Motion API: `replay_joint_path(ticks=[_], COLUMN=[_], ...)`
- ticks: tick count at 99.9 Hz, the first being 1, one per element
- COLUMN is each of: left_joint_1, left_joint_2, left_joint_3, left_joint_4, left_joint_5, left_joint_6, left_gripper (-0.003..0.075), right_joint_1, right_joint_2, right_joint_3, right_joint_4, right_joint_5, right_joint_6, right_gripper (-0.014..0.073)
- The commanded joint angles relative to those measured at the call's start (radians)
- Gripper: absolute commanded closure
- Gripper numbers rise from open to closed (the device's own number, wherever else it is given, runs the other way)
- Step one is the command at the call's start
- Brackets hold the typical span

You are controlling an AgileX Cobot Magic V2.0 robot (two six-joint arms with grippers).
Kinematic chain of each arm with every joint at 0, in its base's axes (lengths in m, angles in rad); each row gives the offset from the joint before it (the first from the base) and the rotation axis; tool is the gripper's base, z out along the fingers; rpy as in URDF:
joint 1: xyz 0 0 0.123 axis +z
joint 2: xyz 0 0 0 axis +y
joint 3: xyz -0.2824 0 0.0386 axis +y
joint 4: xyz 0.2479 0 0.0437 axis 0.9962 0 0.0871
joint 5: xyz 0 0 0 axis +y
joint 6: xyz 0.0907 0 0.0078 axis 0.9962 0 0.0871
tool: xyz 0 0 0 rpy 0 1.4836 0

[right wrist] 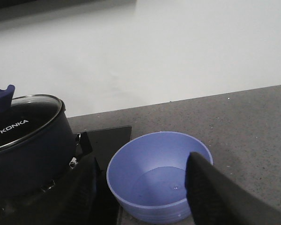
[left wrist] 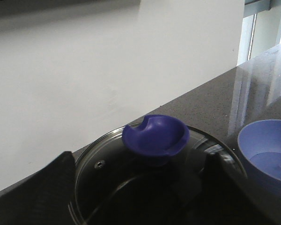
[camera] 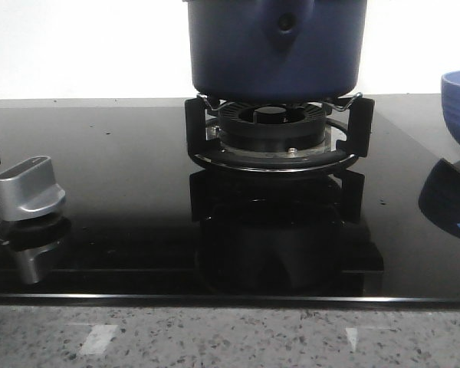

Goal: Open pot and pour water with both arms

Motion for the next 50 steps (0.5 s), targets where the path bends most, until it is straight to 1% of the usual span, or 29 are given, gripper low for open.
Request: replay_joint_path(ticks=[1, 20, 50], left_joint_1=[-0.011, -0.011, -0.011], left_joint_2=[-0.017, -0.016, -0.016], left_joint_3=[-0.056, -0.069, -0.069], left_joint_4=[0.000, 0.040, 0.044], left_joint_5=[-0.055, -0.016, -0.018], left_joint_6=[-0.002, -0.002, -0.002], left_gripper=[0.0227, 0.0227, 0.0227], right_joint_1=[-0.005, -0.005, -0.005], right_joint_2=[0.022, 0.022, 0.022], right_joint_3=[-0.031, -0.029, -0.029], right_joint_4=[-0.011, -0.021, -0.021], right_joint_5=[-0.074, -0.074, -0.074], right_joint_6=[-0.007, -0.007, -0.007], right_gripper=[0.0209, 0.0209, 0.0209])
